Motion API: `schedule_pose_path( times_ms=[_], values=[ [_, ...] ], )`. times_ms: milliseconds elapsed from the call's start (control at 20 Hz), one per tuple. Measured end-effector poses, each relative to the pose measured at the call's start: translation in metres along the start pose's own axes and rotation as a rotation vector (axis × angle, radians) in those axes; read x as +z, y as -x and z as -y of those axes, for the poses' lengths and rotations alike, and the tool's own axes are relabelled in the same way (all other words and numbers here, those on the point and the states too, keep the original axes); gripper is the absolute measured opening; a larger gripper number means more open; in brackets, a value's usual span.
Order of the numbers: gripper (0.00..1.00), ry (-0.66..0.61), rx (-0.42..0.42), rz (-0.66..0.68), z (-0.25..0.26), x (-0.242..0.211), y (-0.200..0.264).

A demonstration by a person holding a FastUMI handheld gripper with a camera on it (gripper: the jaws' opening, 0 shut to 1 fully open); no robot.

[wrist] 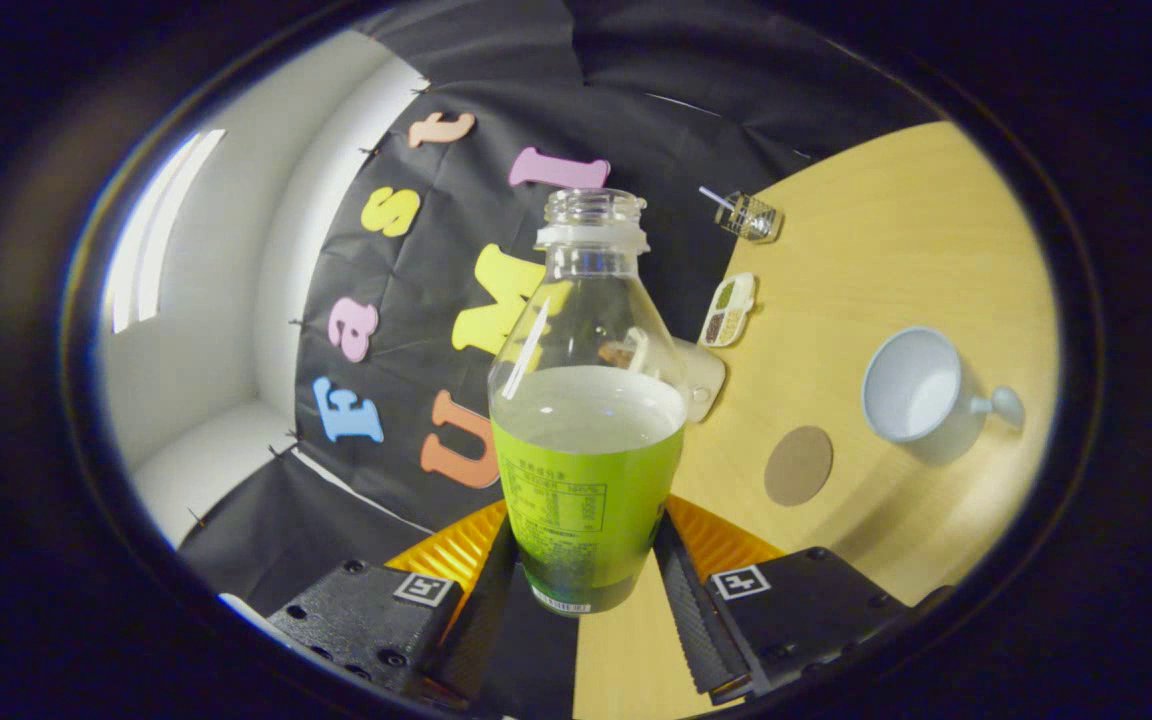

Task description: Take the bottle from table, then pour the juice into the cup, finally place the bottle on the coaster

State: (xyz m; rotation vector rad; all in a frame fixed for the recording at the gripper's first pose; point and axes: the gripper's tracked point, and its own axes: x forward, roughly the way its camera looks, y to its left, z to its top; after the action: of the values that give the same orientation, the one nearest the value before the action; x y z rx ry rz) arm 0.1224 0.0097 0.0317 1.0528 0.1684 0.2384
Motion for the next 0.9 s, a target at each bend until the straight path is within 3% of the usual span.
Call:
schedule_pose_path(
  times_ms=[500, 900],
  values=[
    [0.79, 0.448, -0.179, 0.056, 0.025, 0.019, 0.014],
    [0.79, 0.644, -0.222, 0.131, 0.020, 0.036, 0.014]
  ],
)
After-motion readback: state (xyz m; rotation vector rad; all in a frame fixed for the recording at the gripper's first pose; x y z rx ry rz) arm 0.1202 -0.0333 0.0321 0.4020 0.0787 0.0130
